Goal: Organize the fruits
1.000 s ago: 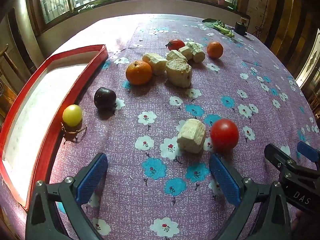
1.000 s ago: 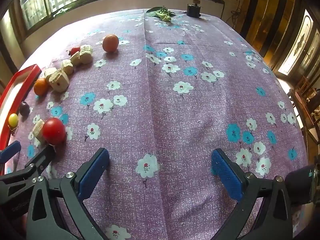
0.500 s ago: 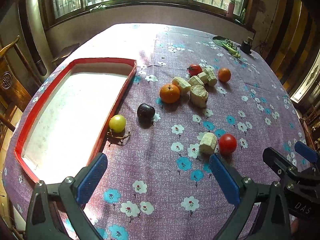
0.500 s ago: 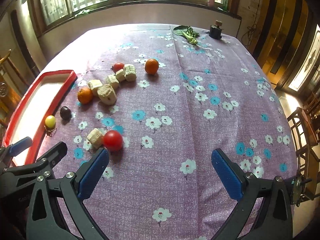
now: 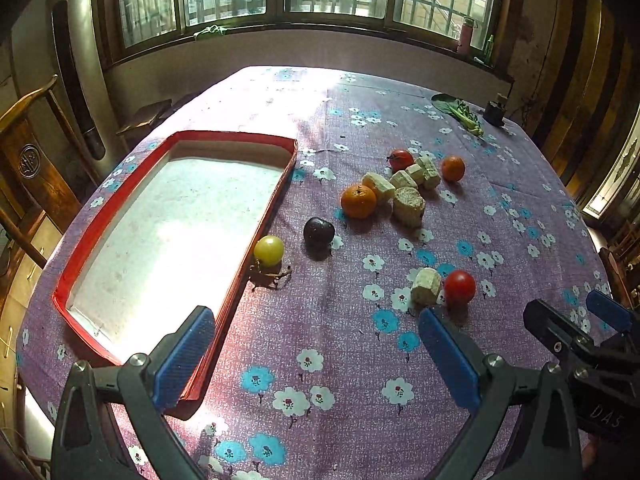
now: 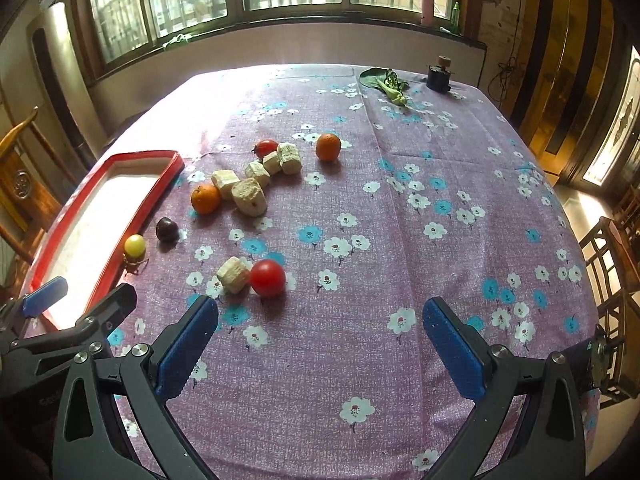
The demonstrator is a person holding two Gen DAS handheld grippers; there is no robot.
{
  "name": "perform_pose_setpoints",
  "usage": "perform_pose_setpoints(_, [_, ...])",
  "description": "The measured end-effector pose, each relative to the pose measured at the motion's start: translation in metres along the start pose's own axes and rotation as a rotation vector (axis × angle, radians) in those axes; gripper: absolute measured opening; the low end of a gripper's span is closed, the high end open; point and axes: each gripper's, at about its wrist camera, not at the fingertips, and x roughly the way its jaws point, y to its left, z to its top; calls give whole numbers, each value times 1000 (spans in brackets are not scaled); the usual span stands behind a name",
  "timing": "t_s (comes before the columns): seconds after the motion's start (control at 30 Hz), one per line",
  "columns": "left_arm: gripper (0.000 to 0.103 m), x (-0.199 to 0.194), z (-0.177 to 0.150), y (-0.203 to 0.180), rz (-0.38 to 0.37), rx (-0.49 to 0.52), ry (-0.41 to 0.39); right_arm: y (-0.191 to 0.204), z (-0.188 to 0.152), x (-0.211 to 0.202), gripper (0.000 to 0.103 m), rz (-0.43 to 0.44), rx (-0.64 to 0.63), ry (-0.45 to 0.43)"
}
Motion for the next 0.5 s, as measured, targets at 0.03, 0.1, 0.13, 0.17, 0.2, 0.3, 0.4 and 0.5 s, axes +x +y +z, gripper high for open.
perform_pose_setpoints(0.03, [103,0,0,0,1,2,-2,0,0,0,103,0,2,1])
perform_pose_setpoints(0.1, [103,0,-1,-1,4,3,-6,-1,-1,0,103,7,7,0])
perform_pose_setpoints(0.13, [103,0,-1,-1,4,3,-6,-1,-1,-1,103,9,9,-1])
perform_pose_setpoints(0.17, [103,0,-1,-1,4,3,-6,-1,-1,0,103,8,9,1])
perform_pose_setpoints(0.2, [103,0,-1,-1,3,2,-6,-1,-2,0,103,8,9,-1])
perform_pose_setpoints(0.3, [103,0,-1,-1,3,3,-6,-1,-3,1,103,6,8,4])
perform_pose_setpoints(0.4, [103,-1,-1,-2,5,5,-8,0,-4,1,103,2,5,7])
perform_pose_setpoints(0.5, [103,0,-2,-1,5,6,-7,0,-4,2,103,-3,0,10])
